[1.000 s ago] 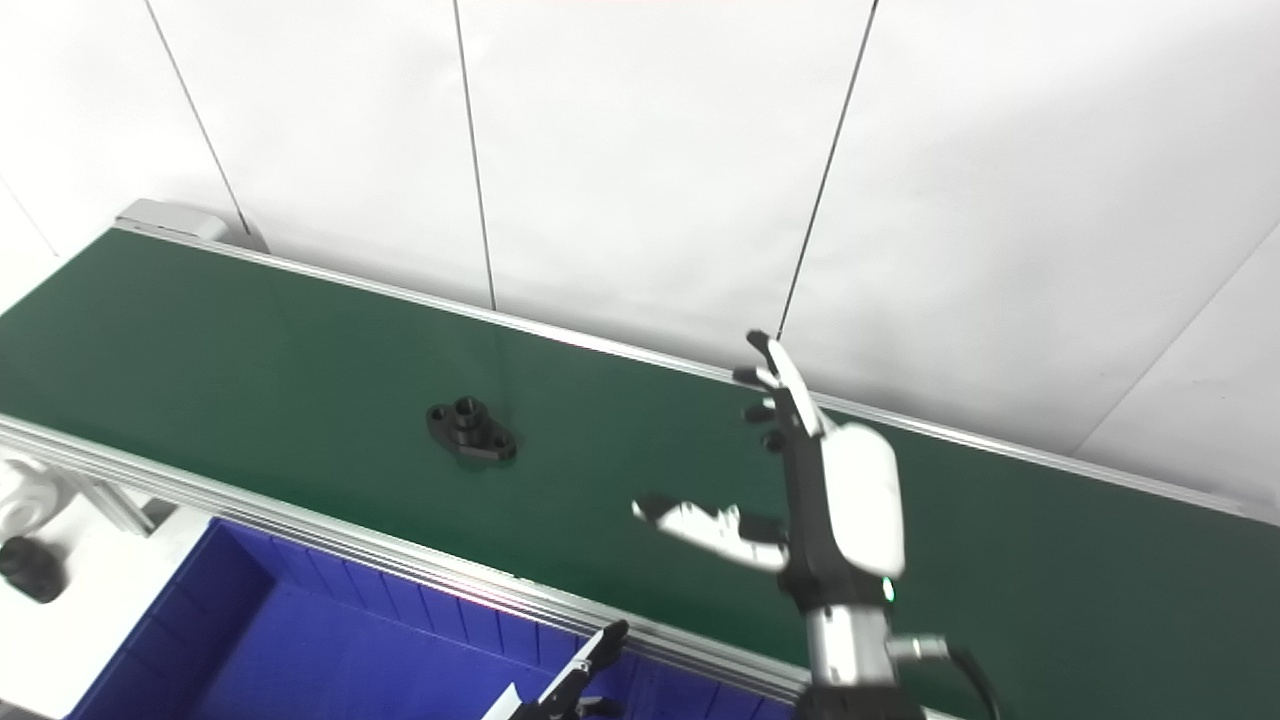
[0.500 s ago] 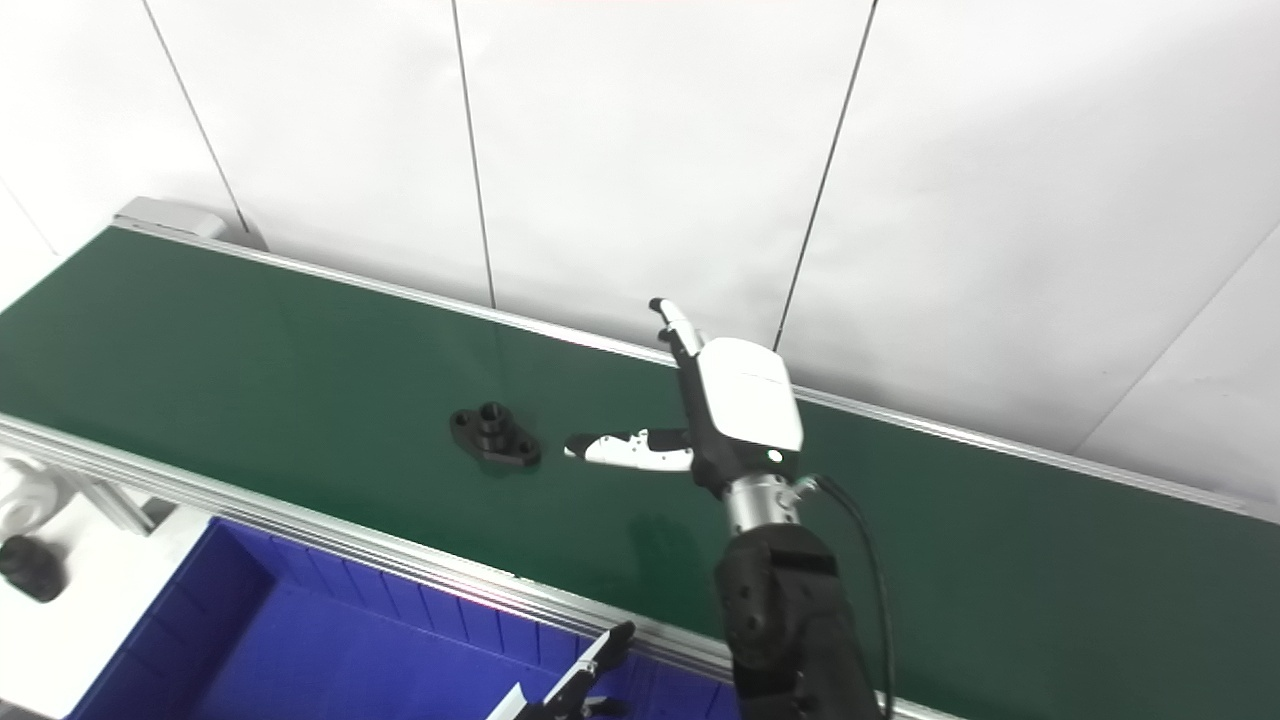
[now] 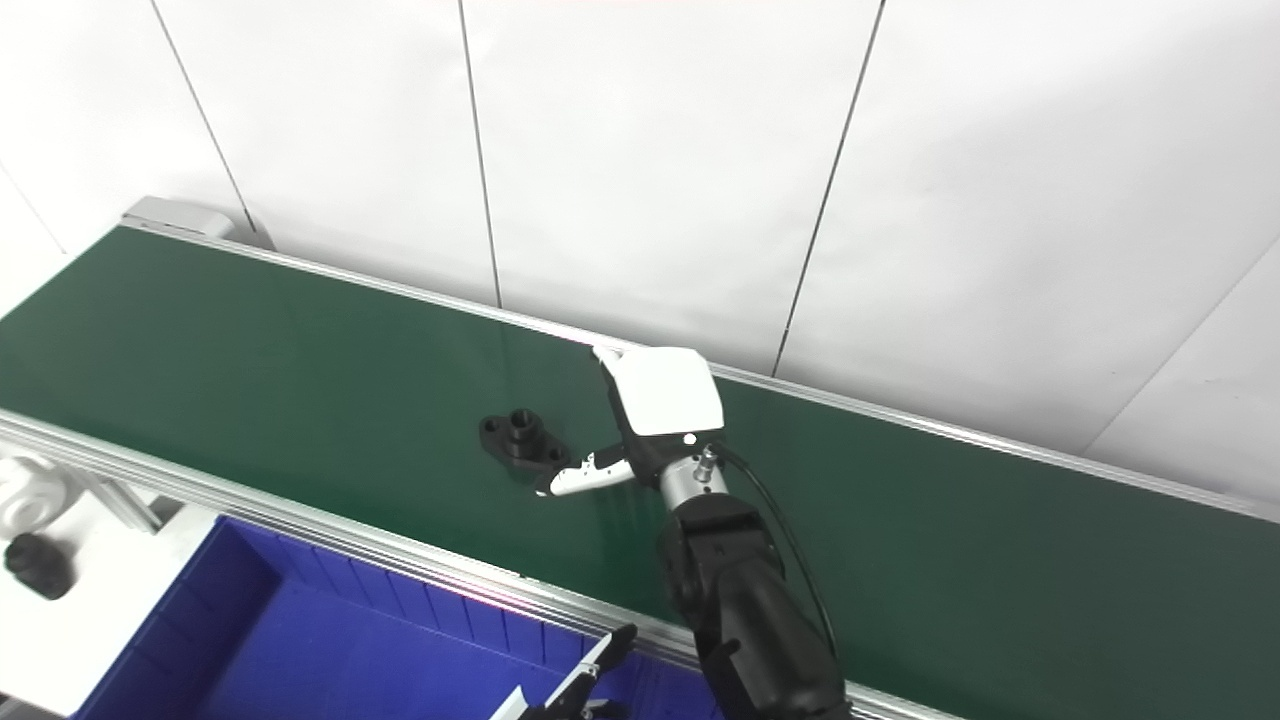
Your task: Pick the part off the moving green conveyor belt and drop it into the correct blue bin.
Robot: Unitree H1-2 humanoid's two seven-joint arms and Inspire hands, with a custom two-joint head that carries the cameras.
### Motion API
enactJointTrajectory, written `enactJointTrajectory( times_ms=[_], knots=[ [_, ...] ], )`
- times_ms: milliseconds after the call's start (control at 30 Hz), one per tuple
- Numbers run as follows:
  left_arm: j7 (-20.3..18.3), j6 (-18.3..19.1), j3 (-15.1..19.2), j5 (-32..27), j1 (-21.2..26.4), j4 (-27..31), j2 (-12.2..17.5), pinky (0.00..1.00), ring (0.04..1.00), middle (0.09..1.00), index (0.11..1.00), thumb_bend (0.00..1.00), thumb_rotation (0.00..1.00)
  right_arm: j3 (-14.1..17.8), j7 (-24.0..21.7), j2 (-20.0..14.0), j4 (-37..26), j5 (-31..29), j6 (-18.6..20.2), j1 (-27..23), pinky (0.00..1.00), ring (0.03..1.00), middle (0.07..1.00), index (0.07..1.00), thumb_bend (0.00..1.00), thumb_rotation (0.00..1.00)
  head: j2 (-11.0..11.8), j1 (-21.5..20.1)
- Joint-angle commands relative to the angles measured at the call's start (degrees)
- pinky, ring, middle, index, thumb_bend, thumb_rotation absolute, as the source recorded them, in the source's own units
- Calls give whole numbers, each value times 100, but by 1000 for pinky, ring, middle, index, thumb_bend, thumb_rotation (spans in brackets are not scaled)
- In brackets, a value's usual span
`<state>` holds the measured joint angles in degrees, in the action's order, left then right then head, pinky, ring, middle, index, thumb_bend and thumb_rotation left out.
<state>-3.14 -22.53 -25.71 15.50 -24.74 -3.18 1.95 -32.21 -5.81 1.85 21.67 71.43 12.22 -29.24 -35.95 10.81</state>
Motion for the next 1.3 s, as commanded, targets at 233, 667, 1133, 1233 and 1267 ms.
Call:
enactJointTrajectory(
  times_ms=[233, 667, 1133, 1233, 1267],
  knots=[
    [-128, 186, -435, 48, -197, 528, -385, 821, 1000, 1000, 1000, 940, 791, -419, 391, 395, 679, 39, 351, -629, 401, 524, 668, 828, 1000, 731, -67, 14],
    [74, 163, -620, 332, -323, 558, -518, 717, 969, 1000, 1000, 934, 806, -648, 869, 650, 1266, -542, 282, -634, 222, 280, 397, 720, 1000, 855, -92, 243],
    [50, 481, -751, 305, -492, 906, -446, 701, 955, 1000, 1000, 940, 798, -1018, 582, 644, 1678, -736, 807, -655, 71, 141, 228, 484, 519, 119, -227, 263],
    [36, 499, -763, 306, -480, 927, -415, 731, 971, 1000, 1000, 940, 797, -1138, 379, 556, 1626, -643, 983, -668, 54, 127, 216, 479, 520, 121, -237, 258],
    [26, 528, -769, 315, -479, 941, -401, 730, 971, 1000, 1000, 940, 798, -1169, 281, 512, 1584, -632, 1030, -673, 53, 126, 215, 479, 521, 121, -246, 249]
  ],
)
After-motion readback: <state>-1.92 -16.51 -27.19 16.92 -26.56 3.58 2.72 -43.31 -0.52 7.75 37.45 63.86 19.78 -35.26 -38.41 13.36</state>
